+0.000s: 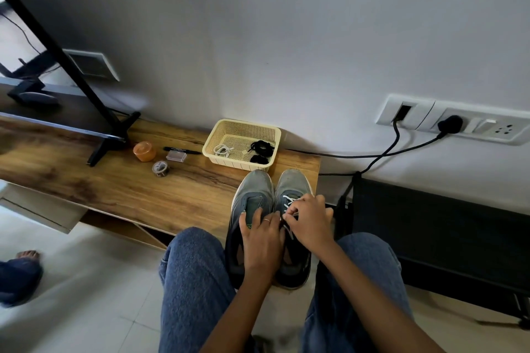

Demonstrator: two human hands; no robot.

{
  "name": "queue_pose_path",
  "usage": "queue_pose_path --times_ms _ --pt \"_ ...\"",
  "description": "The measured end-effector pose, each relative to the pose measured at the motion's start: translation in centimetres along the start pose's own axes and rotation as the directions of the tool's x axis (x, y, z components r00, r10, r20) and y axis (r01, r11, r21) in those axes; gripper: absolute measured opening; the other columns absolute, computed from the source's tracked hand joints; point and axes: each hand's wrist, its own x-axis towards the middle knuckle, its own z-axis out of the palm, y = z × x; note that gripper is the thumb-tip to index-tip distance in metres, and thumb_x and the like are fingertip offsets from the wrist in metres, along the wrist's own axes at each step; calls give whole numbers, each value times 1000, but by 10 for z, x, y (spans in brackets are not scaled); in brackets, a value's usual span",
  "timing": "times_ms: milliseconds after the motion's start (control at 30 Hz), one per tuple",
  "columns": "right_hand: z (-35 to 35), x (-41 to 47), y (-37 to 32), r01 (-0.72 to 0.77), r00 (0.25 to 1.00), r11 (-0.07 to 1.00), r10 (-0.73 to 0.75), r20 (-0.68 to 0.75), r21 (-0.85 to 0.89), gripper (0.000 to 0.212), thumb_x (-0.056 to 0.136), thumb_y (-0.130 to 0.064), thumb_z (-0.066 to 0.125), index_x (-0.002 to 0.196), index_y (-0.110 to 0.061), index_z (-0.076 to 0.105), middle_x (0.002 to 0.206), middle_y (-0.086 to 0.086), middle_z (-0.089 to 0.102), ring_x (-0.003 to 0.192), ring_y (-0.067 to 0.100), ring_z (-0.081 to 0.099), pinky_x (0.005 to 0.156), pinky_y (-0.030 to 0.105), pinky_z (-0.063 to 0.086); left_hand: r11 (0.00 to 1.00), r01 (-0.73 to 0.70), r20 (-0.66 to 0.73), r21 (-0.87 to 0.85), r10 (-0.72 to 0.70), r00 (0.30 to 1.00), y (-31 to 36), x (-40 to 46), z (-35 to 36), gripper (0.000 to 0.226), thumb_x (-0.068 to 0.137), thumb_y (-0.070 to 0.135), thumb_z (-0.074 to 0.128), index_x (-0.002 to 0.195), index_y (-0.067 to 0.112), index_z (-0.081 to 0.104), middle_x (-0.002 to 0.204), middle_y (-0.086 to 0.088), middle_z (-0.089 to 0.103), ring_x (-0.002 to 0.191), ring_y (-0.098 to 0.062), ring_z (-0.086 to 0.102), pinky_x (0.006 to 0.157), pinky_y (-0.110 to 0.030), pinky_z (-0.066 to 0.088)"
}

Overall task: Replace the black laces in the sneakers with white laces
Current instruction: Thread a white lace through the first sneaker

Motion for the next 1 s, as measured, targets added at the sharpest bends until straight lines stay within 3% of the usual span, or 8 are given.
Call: queue_pose_path --times_ms 133,267,367,433,533,633,833,1000 --pt "-3 -3 5 -43 998 986 35 51 164 10 88 -27 62 79 -27 67 106 -12 49 112 12 31 78 31 17 1000 3 -4 -9 -3 1000 1 0 -1 35 67 30 84 99 20 73 87 6 74 104 -21 65 100 -50 24" --pt "-3 -8 19 -57 995 927 24 93 370 22 85 -29 68 68 -39 58 101 -17 46 110 10 30 84 32 20 1000 14 15 0 -14 1000 1 0 0 39 65 30 85 101 19 73 88 5 74 105 -22 64 100 -50 25" --pt "0 -13 29 -70 996 870 38 76 488 14 82 -32 70 78 -43 62 103 -20 43 113 11 36 98 38 29 1000 22 12 -11 -21 1000 2 0 -1 39 63 29 86 98 19 73 87 4 74 104 -22 65 99 -50 25" --pt "-1 -18 36 -102 995 815 75 71 570 24 79 -31 73 96 -41 59 107 -18 42 110 12 43 102 43 37 999 36 19 -19 -36 999 2 1 -3 40 60 29 86 97 19 73 87 4 73 103 -22 65 99 -50 24" --pt "2 -22 43 -157 985 898 110 135 411 52 74 -30 73 119 -33 47 114 -8 42 113 17 44 101 43 38 998 60 46 -36 -58 997 5 6 -3 46 54 29 88 96 18 73 84 5 74 101 -22 66 99 -50 23" --pt "13 -22 40 -122 988 978 103 118 169 60 76 -33 70 128 -23 43 122 1 44 117 22 43 98 39 38 997 68 67 -39 -66 996 9 13 -3 46 51 28 89 93 19 73 74 6 73 99 -21 66 99 -48 23" --pt "24 -19 24 -106 993 991 109 -44 78 21 87 -26 57 100 -10 58 102 6 58 97 23 55 72 31 42 996 90 87 -1 -89 992 8 14 -4 22 57 19 85 66 25 66 51 6 61 94 -18 66 104 -45 22" --pt "24 -21 29 -175 978 982 182 -101 70 18 88 -22 55 99 -9 60 100 7 61 93 25 58 67 31 40 996 81 73 32 -83 994 8 14 -7 22 53 14 87 64 20 69 46 3 60 91 -21 69 103 -46 23"
